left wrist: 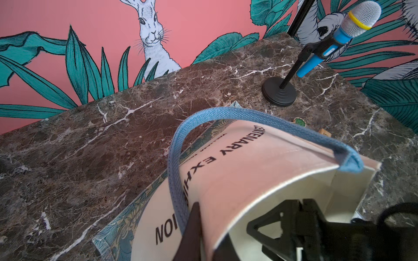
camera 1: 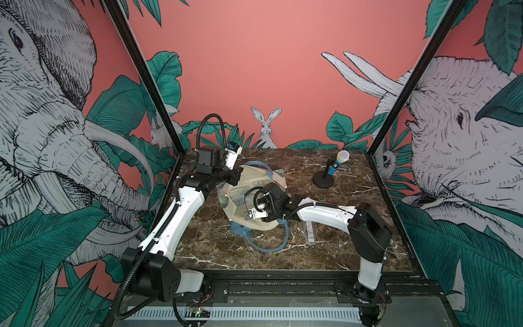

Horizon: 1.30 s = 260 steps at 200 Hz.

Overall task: Take out the compass set from the canvas bag
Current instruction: Pick up the compass set from the canvas bag.

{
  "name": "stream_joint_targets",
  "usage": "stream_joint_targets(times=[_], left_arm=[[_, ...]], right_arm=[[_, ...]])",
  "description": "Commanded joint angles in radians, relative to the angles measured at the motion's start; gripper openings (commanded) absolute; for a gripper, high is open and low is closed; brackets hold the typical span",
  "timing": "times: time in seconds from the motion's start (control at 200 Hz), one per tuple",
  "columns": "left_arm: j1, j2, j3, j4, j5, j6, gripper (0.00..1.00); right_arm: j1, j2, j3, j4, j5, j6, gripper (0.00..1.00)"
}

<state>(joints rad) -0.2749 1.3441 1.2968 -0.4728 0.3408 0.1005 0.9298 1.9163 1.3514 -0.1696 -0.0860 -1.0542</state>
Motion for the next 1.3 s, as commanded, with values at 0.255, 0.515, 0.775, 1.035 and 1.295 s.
stream_joint_targets(times=[0.255, 0.515, 0.775, 1.035, 1.295], left_arm=[[-0.015, -0.051, 0.009, 0.06, 0.069, -0.015, 0.0], [-0.016, -0.064, 0.001, 0.065, 0.067, -0.015, 0.0], [-0.018, -0.062, -0.001, 0.071, 0.07, -0.018, 0.0], [-0.017, -0.065, -0.003, 0.069, 0.059, -0.012, 0.0], [-0.015, -0.065, -0.002, 0.07, 0.055, -0.011, 0.0]], right_arm=[[0.001, 0.178, 0.189, 0.147, -0.02, -0.085, 0.56], [-0.033, 0.275, 0.259, 0.093, -0.052, -0.043, 0.58], [-0.054, 0.305, 0.268, 0.067, -0.071, 0.021, 0.56], [-0.052, 0.285, 0.264, 0.004, -0.085, 0.082, 0.38], [-0.053, 0.256, 0.234, 0.005, -0.072, 0.101, 0.33]])
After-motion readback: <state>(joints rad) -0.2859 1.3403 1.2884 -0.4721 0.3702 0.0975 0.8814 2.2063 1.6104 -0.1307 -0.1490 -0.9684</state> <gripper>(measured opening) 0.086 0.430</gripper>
